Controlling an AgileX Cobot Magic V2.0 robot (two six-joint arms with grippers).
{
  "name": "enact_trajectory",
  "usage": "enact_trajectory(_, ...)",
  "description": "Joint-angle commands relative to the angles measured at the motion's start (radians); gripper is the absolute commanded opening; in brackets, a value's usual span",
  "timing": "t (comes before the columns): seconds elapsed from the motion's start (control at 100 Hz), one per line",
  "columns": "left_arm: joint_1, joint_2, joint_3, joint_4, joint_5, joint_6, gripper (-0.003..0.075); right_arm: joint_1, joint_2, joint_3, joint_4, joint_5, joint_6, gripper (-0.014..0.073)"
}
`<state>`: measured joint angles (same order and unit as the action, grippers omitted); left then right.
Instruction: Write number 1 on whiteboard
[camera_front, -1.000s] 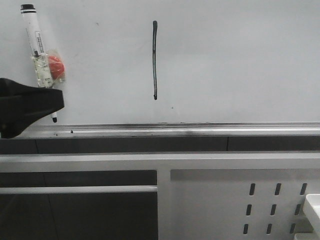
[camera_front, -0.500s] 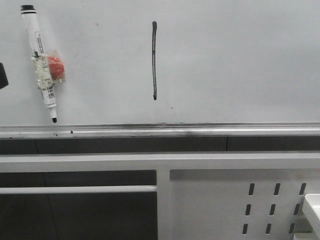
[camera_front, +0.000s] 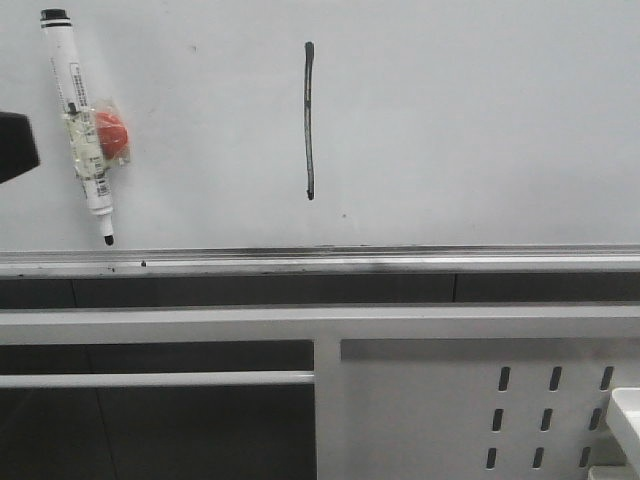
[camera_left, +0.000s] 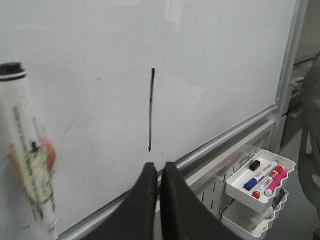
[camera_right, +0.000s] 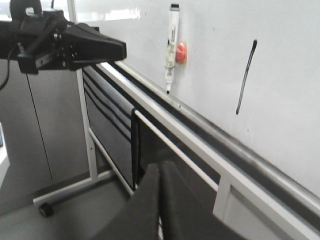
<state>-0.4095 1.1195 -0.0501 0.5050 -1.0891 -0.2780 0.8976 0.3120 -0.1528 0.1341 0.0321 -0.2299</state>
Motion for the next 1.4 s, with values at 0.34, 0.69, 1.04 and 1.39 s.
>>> enact_trajectory(0.34,-0.006,-0.332,-0.351,0.422,0.651,-0.481,-0.002,-0.003,0.004,-0.024,0.006,-0.09,-0.001,-0.0069)
enact_trajectory(0.69,-0.006,-0.9,-0.33,0.383,1.16,-0.702,-0.002,-0.003,0.004,-0.024,0.006,-0.09,-0.001,-0.0069)
enact_trajectory(1.04,-0.006,-1.111,-0.335,0.352,1.52,-0.706,-0.002,-0.003,0.004,-0.02,0.006,-0.084,-0.001,-0.0069)
enact_trajectory(1.39,-0.006,-1.113,-0.331,0.361,1.547,-0.706,-0.002,-0.003,0.004,-0.018,0.006,-0.078,-0.001,-0.0069)
